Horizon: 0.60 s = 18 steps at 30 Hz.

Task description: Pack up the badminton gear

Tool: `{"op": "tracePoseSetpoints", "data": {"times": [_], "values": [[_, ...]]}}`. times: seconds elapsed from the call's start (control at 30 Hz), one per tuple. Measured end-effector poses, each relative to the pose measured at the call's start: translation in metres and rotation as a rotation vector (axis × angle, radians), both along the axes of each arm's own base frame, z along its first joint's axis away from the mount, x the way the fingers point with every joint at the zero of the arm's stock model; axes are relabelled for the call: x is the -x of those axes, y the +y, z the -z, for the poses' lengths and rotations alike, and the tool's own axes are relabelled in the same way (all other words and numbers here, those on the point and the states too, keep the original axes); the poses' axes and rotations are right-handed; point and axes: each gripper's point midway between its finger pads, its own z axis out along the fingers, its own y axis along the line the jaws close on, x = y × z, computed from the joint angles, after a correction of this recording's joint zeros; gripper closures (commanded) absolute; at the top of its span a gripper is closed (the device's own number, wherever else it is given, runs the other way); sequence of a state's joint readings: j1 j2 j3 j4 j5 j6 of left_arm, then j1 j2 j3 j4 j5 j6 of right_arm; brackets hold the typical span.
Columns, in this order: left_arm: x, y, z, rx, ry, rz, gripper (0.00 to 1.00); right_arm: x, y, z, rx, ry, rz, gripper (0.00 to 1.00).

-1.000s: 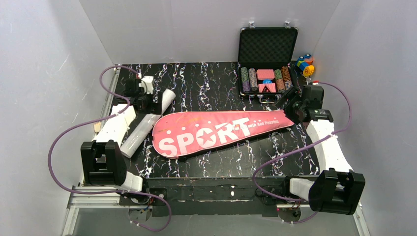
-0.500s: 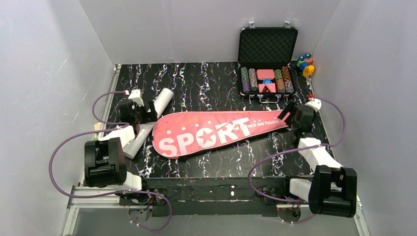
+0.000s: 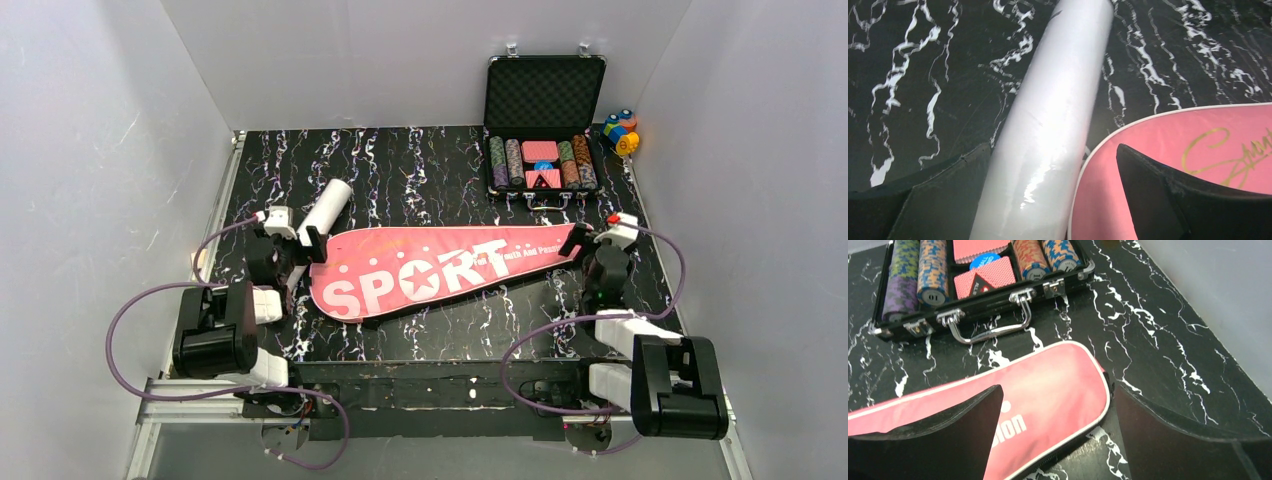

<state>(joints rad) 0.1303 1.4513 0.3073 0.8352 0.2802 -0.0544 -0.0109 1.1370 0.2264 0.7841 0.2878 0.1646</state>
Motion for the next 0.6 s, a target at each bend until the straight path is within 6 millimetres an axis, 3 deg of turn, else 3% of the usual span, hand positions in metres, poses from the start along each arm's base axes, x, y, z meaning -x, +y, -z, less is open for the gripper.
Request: {"op": "tracePoseSetpoints", "data": {"times": [0.23, 0.3, 0.37, 0.47, 0.53, 0.6], "values": [[-0.003, -0.011, -0.009, -0.024, -0.085, 0.058, 0.02, 0.020, 0.015, 0.044, 0.062, 0.014, -0.063, 0.09], [-0.004, -0.013, -0.011, -0.030, -0.096, 0.066, 0.02, 0.020, 0.020, 0.049, 0.074, 0.032, -0.082, 0.09], [-0.005, -0.014, -0.013, -0.032, -0.106, 0.069, 0.02, 0.008, 0.022, 0.042, 0.074, 0.036, -0.095, 0.09], [-0.005, -0.015, -0.014, -0.036, -0.111, 0.071, 0.02, -0.021, 0.012, 0.012, 0.056, -0.017, -0.102, 0.09], [-0.006, -0.015, -0.015, -0.038, -0.116, 0.072, 0.02, -0.028, 0.004, -0.001, 0.050, -0.052, -0.097, 0.09], [-0.006, -0.014, -0.016, -0.039, -0.119, 0.071, 0.02, -0.026, 0.005, 0.001, 0.043, -0.043, -0.107, 0.09]]}}
